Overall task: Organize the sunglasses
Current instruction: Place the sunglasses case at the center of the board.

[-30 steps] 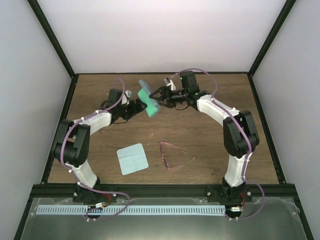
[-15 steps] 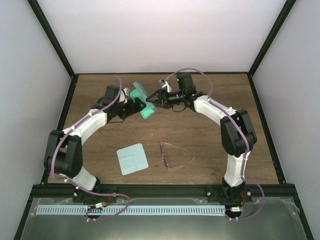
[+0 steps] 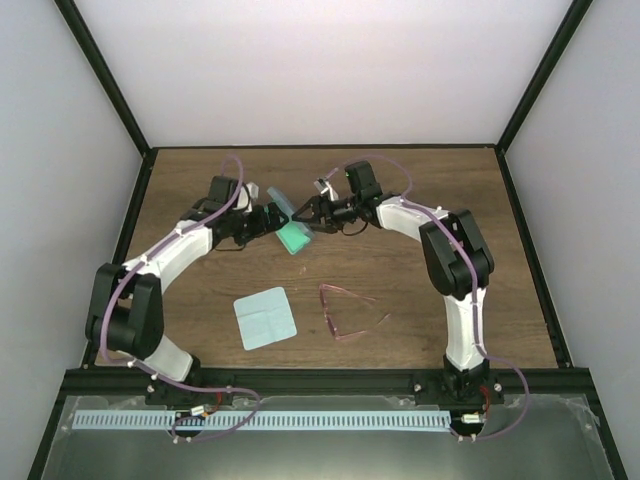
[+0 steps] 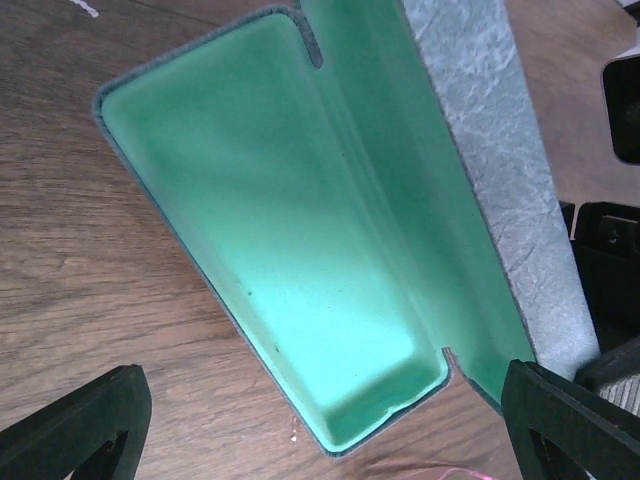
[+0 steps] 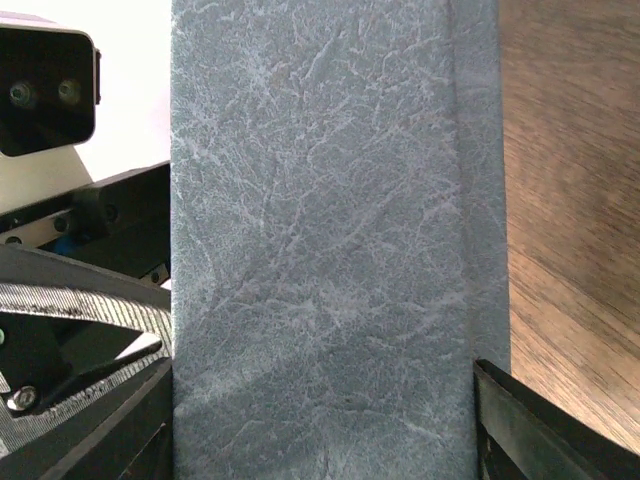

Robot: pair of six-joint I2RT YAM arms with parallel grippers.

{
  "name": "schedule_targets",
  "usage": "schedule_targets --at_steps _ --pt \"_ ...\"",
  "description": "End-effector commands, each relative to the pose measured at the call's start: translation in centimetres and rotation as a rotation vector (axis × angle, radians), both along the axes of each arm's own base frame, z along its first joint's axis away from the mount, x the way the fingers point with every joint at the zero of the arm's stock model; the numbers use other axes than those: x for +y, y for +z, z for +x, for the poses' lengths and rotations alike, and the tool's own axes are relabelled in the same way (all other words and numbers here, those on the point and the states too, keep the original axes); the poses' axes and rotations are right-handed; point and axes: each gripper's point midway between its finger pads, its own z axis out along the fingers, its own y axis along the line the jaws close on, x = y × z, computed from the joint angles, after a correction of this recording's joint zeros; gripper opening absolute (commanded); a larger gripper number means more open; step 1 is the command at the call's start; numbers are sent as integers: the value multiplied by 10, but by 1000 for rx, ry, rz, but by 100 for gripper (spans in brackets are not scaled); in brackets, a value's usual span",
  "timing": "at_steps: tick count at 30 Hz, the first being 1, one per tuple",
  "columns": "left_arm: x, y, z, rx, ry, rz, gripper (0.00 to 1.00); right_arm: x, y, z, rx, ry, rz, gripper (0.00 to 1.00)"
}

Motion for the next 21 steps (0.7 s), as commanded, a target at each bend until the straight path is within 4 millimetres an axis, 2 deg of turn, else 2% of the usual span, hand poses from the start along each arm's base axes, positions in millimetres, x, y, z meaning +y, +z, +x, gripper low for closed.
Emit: schedule_targets --at_steps 1,7,12,14,18,21 --pt "4 -25 2 30 -12 44 98 3 -6 -7 -16 43 12 57" --pt "-2 -58 14 78 -44 64 98 -1 -32 -3 26 16 -70 66" --pt "-8 -62 27 72 -63 60 98 -7 -49 2 30 -26 -155 78" --pt "-11 -62 32 70 -67 56 98 -10 -54 5 34 -50 -189 87" --pt "-14 -63 40 65 -69 49 98 -16 -55 10 25 -92 -241 98" --pt "-15 -65 44 64 -72 49 98 -20 -45 15 -18 -124 -260 100"
